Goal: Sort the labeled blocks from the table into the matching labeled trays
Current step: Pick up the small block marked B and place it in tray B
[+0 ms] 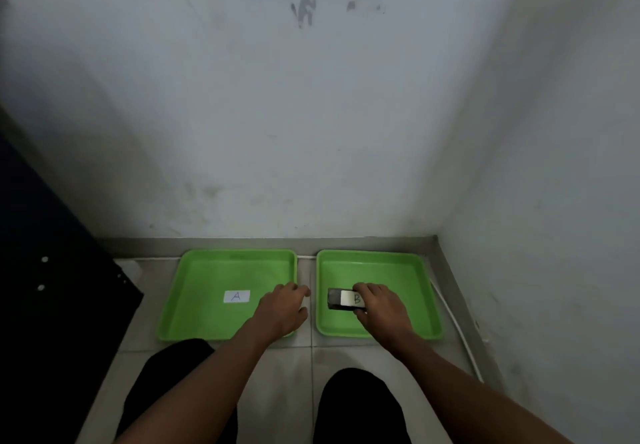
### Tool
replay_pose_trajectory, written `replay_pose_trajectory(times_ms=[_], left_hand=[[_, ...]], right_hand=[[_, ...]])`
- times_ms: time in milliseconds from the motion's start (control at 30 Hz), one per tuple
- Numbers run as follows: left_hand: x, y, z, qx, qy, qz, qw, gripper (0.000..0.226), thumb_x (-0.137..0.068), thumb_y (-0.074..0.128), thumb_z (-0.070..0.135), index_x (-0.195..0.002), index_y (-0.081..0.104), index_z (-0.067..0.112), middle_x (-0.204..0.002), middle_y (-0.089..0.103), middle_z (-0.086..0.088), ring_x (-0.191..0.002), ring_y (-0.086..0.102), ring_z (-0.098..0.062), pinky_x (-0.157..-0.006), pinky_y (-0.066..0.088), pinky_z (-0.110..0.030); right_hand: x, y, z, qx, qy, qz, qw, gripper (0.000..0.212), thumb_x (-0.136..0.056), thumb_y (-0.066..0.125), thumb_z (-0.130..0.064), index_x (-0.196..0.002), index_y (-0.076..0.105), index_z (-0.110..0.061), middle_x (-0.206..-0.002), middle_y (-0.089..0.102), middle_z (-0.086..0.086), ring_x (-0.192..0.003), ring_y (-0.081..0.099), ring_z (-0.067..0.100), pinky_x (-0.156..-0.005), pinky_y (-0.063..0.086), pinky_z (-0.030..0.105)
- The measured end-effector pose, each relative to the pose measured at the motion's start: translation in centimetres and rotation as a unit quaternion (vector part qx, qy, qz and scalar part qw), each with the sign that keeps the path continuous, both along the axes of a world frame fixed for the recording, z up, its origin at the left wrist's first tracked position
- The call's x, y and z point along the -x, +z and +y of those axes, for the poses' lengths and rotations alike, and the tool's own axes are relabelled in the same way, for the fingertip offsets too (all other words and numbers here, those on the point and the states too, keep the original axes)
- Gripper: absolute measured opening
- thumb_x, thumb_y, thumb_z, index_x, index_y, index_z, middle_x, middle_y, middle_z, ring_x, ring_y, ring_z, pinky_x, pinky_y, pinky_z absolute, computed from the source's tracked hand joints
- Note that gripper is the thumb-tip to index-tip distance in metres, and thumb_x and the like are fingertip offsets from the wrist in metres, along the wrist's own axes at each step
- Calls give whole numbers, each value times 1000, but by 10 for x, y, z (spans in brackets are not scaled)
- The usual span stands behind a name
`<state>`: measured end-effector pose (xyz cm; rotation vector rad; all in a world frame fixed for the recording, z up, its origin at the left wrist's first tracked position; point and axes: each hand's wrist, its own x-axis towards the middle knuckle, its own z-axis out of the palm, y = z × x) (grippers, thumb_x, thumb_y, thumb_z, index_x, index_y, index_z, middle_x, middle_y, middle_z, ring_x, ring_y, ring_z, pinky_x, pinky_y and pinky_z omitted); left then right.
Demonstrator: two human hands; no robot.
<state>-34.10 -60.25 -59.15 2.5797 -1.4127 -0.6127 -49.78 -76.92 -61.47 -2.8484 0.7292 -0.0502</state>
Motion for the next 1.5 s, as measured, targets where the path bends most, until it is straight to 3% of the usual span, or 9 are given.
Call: replay_pose_trajectory(times_ms=[267, 400, 567, 800, 1033, 1267, 1500], left_hand=[[-28, -60, -58, -26, 24, 63, 997, 47, -99, 50, 25, -144, 44, 17, -146, 49, -10, -132, 46, -27, -103, 46, -41], [-35, -107, -96, -83, 0, 44, 996, 66, -98, 47, 17, -157, 19, 15, -166, 13, -16, -152, 17, -32, -122, 24, -46], [-38, -160, -137, -121, -19, 11, 992, 77, -97, 44, 13, -159, -3, 17, -165, -14, -19, -152, -12, -39, -123, 3, -55], [-41, -201, -149, -153, -17, 8, 988, 75, -99, 39, 16, -156, -8, 6, -166, -13, -16, -152, -15, -33, -123, 2, -52], [-41, -200, -145, -137, -19, 17, 990, 74, -99, 38, 13, -157, -7, 7, -165, -15, -15, -152, -16, -32, -125, 4, -50], [-39, -169, -135, -138, -24, -4, 990, 74, -97, 40, 13, -158, -1, 8, -165, -12, -19, -152, -13, -37, -123, -1, -54], [-36, -101, -99, -105, -27, -16, 994, 72, -97, 43, 10, -158, 4, 7, -165, -7, -22, -152, -10, -38, -123, 3, -58]], right_hand=[[-33, -65, -66, -47, -4, 49, 998, 37, -90, 62, -26, -125, 53, -17, -124, 62, 5, -109, 56, 23, -93, 45, 35], [-55, -106, -113, -60, -10, 73, 995, 36, -91, 58, -23, -126, 51, -18, -125, 62, 4, -111, 55, 22, -96, 41, 33], [-79, -154, -158, -82, -26, 87, 992, 40, -87, 62, -16, -125, 52, -16, -123, 62, 6, -113, 55, 25, -101, 40, 37], [-97, -198, -182, -93, -31, 128, 987, 46, -87, 59, -13, -132, 48, -16, -131, 58, 7, -122, 51, 27, -112, 33, 42], [-106, -201, -189, -57, -43, 118, 990, 48, -92, 54, -13, -138, 42, -16, -138, 53, 7, -132, 43, 26, -117, 24, 49], [-95, -170, -170, -60, -43, 106, 992, 62, -93, 53, -9, -149, 25, -10, -155, 33, 17, -145, 26, 30, -122, 16, 49], [-72, -97, -97, -62, -43, 55, 996, 57, -95, 53, -22, -147, 32, -9, -148, 42, 15, -138, 36, 27, -115, 32, 39]])
